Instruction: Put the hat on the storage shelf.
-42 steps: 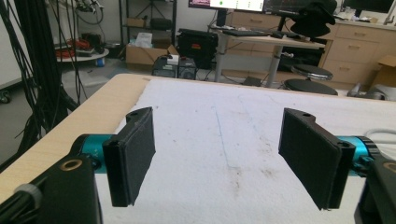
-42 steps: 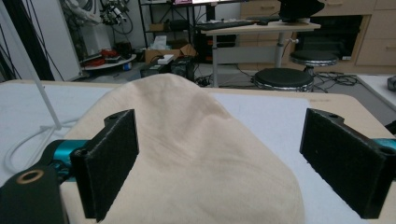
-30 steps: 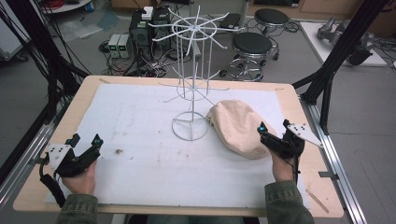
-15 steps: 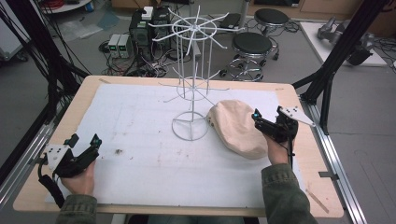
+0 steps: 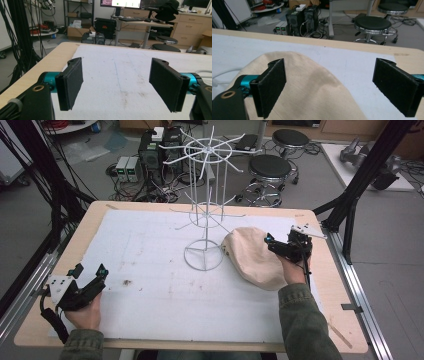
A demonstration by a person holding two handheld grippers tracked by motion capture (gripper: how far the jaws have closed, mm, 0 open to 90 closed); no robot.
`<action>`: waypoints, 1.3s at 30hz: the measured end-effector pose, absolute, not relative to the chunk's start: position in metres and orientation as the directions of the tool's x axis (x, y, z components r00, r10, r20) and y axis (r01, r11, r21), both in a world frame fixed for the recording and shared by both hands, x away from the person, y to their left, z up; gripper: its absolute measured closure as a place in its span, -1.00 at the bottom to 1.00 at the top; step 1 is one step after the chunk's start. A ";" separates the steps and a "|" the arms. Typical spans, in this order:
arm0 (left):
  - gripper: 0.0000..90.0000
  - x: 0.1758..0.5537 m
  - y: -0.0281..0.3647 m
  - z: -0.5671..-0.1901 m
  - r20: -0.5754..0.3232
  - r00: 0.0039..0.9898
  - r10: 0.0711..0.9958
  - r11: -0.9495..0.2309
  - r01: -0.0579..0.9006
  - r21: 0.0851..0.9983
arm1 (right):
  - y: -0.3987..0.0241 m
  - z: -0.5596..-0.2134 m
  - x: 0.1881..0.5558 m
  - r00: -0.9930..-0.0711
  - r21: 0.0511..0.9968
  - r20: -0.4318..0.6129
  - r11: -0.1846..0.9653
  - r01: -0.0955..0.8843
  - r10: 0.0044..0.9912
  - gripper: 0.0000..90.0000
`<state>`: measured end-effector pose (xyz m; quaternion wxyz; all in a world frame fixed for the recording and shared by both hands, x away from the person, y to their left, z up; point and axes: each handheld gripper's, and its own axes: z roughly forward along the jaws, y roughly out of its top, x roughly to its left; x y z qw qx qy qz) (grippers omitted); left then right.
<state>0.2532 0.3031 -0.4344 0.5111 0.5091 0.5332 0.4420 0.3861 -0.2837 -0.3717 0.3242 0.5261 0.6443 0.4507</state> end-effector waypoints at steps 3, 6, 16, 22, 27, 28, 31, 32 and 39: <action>-0.39 0.253 0.303 -0.434 -0.094 0.040 0.995 0.091 0.086 0.992 | -0.286 -0.375 0.391 -0.239 0.914 0.067 0.036 0.403 0.969 -0.76; -0.39 0.252 0.303 -0.434 -0.101 0.043 0.994 0.097 0.077 0.992 | -0.287 -0.378 0.396 -0.221 0.909 0.080 0.020 0.416 0.972 -0.76; -0.39 0.252 0.303 -0.433 -0.098 0.049 0.994 0.095 0.074 0.993 | -0.287 -0.392 0.414 -0.236 0.870 0.050 0.073 0.487 0.971 -0.76; -0.39 0.251 0.301 -0.432 -0.115 0.060 0.992 0.111 0.068 0.991 | -0.287 -0.395 0.426 -0.261 0.814 0.028 0.130 0.566 0.965 -0.76; -0.39 0.251 0.300 -0.432 -0.112 0.066 0.992 0.107 0.068 0.992 | -0.284 -0.395 0.434 -0.275 0.773 -0.013 0.184 0.607 0.961 -0.76; -0.39 0.251 0.300 -0.432 -0.111 0.068 0.992 0.107 0.068 0.992 | -0.285 -0.396 0.436 -0.278 0.771 -0.007 0.182 0.610 0.961 -0.76; -0.39 0.251 0.300 -0.432 -0.110 0.066 0.992 0.105 0.069 0.992 | -0.288 -0.400 0.440 -0.271 0.745 0.003 0.178 0.643 0.963 -0.76; -0.39 0.251 0.300 -0.432 -0.110 0.067 0.992 0.106 0.069 0.992 | -0.289 -0.401 0.441 -0.270 0.740 0.008 0.176 0.650 0.963 -0.76; -0.38 0.251 0.299 -0.432 -0.102 0.066 0.993 0.098 0.065 0.993 | -0.287 -0.405 0.444 -0.284 0.676 -0.039 0.235 0.698 0.958 -0.70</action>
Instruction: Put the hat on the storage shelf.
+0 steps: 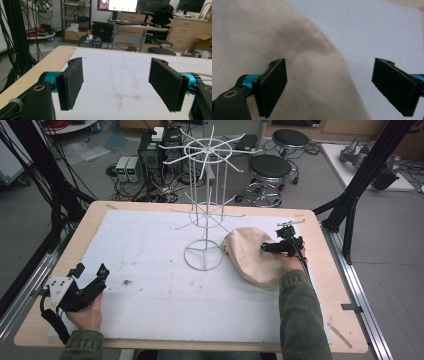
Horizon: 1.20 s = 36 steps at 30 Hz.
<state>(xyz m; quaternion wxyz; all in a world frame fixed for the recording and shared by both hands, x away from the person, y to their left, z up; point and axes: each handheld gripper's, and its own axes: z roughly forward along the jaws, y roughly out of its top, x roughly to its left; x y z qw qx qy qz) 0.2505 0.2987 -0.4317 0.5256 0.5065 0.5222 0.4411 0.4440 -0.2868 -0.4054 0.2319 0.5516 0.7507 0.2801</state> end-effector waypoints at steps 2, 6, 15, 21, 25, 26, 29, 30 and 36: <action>-0.38 0.250 0.298 -0.431 -0.100 0.068 0.993 0.096 0.062 0.993 | -0.287 -0.408 0.445 -0.282 0.652 -0.060 0.252 0.715 0.957 -0.69; -0.38 0.250 0.299 -0.432 -0.099 0.065 0.993 0.095 0.065 0.993 | -0.291 -0.410 0.447 -0.274 0.638 -0.051 0.242 0.731 0.961 -0.69; -0.37 0.249 0.300 -0.432 -0.098 0.062 0.993 0.095 0.056 0.994 | -0.285 -0.425 0.457 -0.308 0.502 -0.044 0.288 0.816 0.950 -0.63; -0.36 0.247 0.302 -0.432 -0.098 0.053 0.994 0.095 0.056 0.994 | -0.287 -0.425 0.458 -0.287 0.474 0.014 0.247 0.845 0.958 -0.39; -0.36 0.245 0.302 -0.432 -0.096 0.052 0.994 0.093 0.053 0.994 | -0.285 -0.423 0.458 -0.253 0.471 0.020 0.214 0.856 0.967 -0.26; -0.36 0.245 0.302 -0.432 -0.095 0.052 0.994 0.092 0.055 0.994 | -0.285 -0.423 0.458 -0.247 0.466 0.023 0.208 0.860 0.969 -0.24; -0.36 0.245 0.302 -0.433 -0.091 0.051 0.995 0.088 0.059 0.994 | -0.287 -0.422 0.458 -0.242 0.461 0.024 0.204 0.863 0.970 -0.14; -0.36 0.245 0.302 -0.433 -0.091 0.051 0.995 0.088 0.059 0.994 | -0.286 -0.421 0.457 -0.231 0.456 0.021 0.197 0.868 0.973 -0.09; -0.36 0.245 0.302 -0.433 -0.089 0.052 0.995 0.086 0.056 0.995 | -0.286 -0.418 0.456 -0.241 0.481 0.002 0.210 0.851 0.971 0.25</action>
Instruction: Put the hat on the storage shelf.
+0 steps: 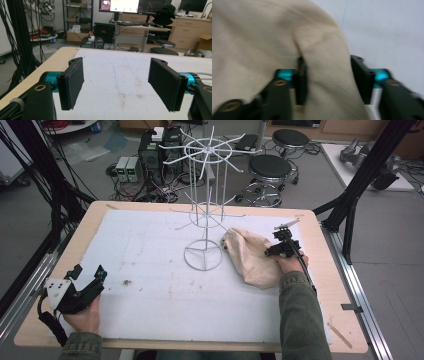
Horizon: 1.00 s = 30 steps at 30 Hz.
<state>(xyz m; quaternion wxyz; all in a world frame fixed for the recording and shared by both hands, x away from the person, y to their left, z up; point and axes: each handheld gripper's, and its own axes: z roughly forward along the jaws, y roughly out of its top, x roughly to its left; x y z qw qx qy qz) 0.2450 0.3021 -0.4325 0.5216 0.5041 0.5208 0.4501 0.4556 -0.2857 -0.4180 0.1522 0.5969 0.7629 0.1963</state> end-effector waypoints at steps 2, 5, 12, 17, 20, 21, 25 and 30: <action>-0.36 0.245 0.302 -0.432 -0.088 0.051 0.995 0.085 0.057 0.995 | -0.282 -0.414 0.454 -0.263 0.492 -0.050 0.252 0.833 0.964 0.37; -0.36 0.245 0.303 -0.433 -0.088 0.052 0.995 0.085 0.054 0.995 | -0.280 -0.414 0.452 -0.289 0.497 -0.092 0.296 0.815 0.953 0.42; -0.35 0.245 0.303 -0.433 -0.086 0.051 0.995 0.083 0.053 0.995 | -0.282 -0.411 0.445 -0.286 0.555 -0.138 0.313 0.771 0.948 0.63; -0.35 0.245 0.302 -0.433 -0.085 0.053 0.995 0.082 0.052 0.995 | -0.294 -0.407 0.436 -0.274 0.620 -0.100 0.275 0.734 0.957 0.72; -0.35 0.244 0.301 -0.432 -0.082 0.054 0.995 0.079 0.049 0.996 | -0.302 -0.405 0.432 -0.273 0.644 -0.059 0.246 0.724 0.960 0.73; -0.35 0.244 0.301 -0.432 -0.082 0.054 0.995 0.080 0.048 0.996 | -0.303 -0.405 0.431 -0.274 0.648 -0.056 0.244 0.722 0.960 0.73; -0.35 0.244 0.301 -0.432 -0.084 0.055 0.995 0.082 0.046 0.996 | -0.306 -0.400 0.427 -0.276 0.679 -0.033 0.225 0.699 0.960 0.73; -0.35 0.244 0.301 -0.432 -0.086 0.056 0.995 0.083 0.043 0.996 | -0.310 -0.389 0.420 -0.267 0.725 -0.006 0.188 0.662 0.964 0.73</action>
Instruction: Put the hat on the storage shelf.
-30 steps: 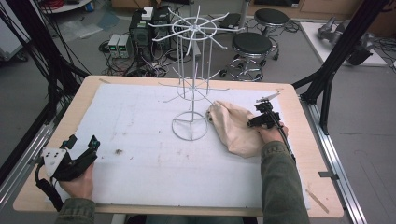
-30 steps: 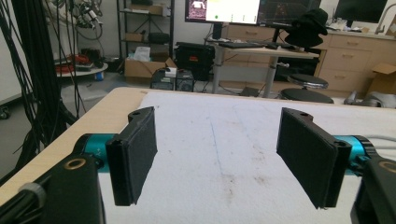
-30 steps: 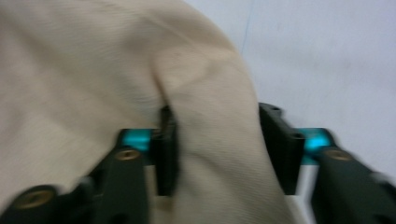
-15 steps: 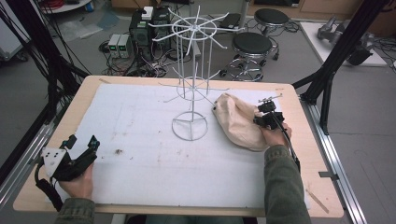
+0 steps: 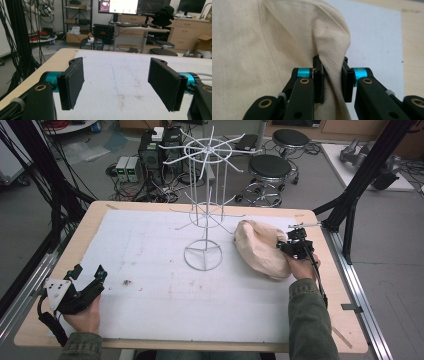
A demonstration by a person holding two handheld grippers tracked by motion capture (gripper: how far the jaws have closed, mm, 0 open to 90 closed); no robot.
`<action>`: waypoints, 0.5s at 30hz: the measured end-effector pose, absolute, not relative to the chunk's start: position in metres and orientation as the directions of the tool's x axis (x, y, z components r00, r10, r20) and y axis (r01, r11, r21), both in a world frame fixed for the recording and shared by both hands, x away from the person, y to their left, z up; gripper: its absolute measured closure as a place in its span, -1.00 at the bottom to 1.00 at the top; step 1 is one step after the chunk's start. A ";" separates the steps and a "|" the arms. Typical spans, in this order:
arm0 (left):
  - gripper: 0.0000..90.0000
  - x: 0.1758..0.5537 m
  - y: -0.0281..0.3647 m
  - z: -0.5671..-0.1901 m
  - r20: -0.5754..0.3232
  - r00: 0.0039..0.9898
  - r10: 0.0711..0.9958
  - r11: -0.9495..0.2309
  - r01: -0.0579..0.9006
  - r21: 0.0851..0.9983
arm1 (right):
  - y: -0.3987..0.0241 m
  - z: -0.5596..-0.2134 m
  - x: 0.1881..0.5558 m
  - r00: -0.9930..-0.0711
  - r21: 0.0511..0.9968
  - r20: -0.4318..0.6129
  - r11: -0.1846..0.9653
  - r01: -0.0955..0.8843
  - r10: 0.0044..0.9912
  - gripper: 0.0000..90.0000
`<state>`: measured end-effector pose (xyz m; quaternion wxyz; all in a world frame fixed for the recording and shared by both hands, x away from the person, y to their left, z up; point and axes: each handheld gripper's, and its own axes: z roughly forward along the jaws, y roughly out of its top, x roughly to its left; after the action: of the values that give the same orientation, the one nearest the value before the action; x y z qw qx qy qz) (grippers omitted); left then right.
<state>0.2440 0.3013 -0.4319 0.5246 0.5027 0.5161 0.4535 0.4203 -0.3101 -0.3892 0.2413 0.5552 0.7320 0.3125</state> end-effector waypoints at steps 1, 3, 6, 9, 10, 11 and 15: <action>-0.35 0.244 0.301 -0.432 -0.086 0.056 0.995 0.083 0.044 0.996 | -0.310 -0.387 0.419 -0.263 0.730 0.005 0.176 0.660 0.965 0.73; -0.35 0.244 0.301 -0.432 -0.085 0.056 0.995 0.083 0.044 0.996 | -0.311 -0.383 0.416 -0.261 0.744 0.010 0.167 0.647 0.965 0.73; -0.35 0.244 0.301 -0.432 -0.084 0.058 0.995 0.081 0.043 0.996 | -0.312 -0.375 0.410 -0.261 0.774 0.055 0.124 0.621 0.964 0.73; -0.35 0.244 0.301 -0.432 -0.081 0.060 0.995 0.078 0.045 0.996 | -0.313 -0.367 0.406 -0.281 0.803 0.096 0.092 0.588 0.955 0.73; -0.35 0.244 0.300 -0.432 -0.081 0.060 0.995 0.078 0.045 0.996 | -0.314 -0.365 0.404 -0.285 0.811 0.104 0.085 0.579 0.953 0.73; -0.35 0.243 0.300 -0.432 -0.081 0.061 0.995 0.078 0.045 0.996 | -0.314 -0.363 0.403 -0.288 0.816 0.113 0.076 0.573 0.951 0.73; -0.35 0.244 0.300 -0.432 -0.083 0.063 0.995 0.080 0.045 0.996 | -0.320 -0.357 0.398 -0.306 0.832 0.159 0.039 0.554 0.939 0.73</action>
<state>0.2439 0.3001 -0.4318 0.5253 0.5056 0.5140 0.4519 0.3982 -0.3202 -0.3571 0.2245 0.5446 0.6851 0.4286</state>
